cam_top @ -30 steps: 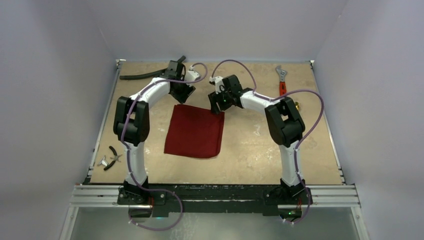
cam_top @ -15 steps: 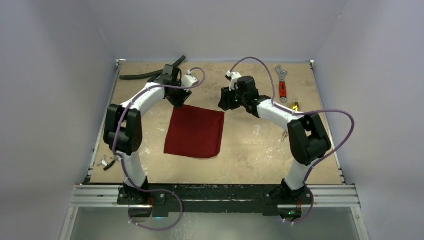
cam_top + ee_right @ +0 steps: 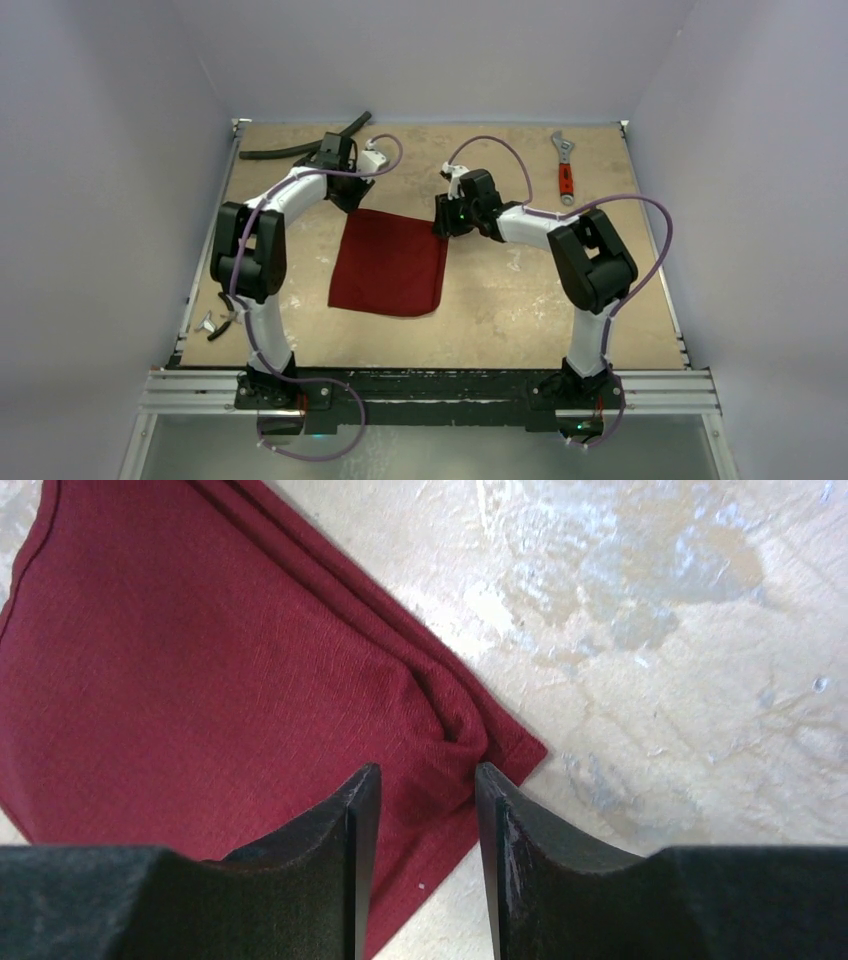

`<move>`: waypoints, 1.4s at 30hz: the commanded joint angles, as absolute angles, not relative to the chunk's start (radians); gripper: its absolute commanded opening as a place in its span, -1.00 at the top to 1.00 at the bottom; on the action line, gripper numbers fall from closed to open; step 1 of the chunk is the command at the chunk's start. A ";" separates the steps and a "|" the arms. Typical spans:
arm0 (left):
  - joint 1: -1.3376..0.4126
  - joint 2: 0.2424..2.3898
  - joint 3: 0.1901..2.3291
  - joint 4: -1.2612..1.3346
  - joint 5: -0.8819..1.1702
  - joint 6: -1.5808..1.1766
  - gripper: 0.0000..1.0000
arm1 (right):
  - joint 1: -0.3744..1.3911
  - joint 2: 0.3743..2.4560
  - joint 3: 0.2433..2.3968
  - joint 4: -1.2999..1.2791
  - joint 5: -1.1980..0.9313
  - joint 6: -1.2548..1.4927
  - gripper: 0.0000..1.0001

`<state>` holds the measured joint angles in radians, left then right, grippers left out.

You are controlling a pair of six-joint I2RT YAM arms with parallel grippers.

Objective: Fold the napkin into a case and place the utensils inside
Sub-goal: Smooth out the lower triangle-folded napkin at the center of the board.

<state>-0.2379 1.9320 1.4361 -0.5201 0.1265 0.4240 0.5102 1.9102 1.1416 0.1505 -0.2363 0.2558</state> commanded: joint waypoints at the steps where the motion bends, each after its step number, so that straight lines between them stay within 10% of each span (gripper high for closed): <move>1: -0.236 1.972 1.467 -0.491 0.146 0.394 0.57 | 0.519 1.923 1.222 0.163 -0.183 0.233 0.16; 5: -0.236 1.991 1.476 -0.476 0.159 0.381 0.79 | 0.525 1.941 1.235 0.158 -0.148 0.220 0.28; 11: -0.236 2.008 1.497 -0.453 0.168 0.353 1.00 | 0.528 1.948 1.232 0.167 -0.116 0.206 1.00; 19: -0.237 1.976 1.539 -0.432 0.178 0.273 1.00 | 0.527 1.947 1.224 0.155 -0.109 0.224 1.00; 26: -0.249 1.925 1.596 -0.532 0.297 0.262 0.25 | 0.524 1.993 1.219 0.140 -0.054 0.263 1.00; 42: -0.681 1.674 1.193 -0.646 0.481 0.637 0.43 | 0.513 2.054 1.256 0.111 -0.017 0.368 1.00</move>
<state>-0.6167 1.6997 1.2510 -0.6239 0.4416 0.5274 0.5194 2.0205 1.2400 0.1638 -0.0639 0.3256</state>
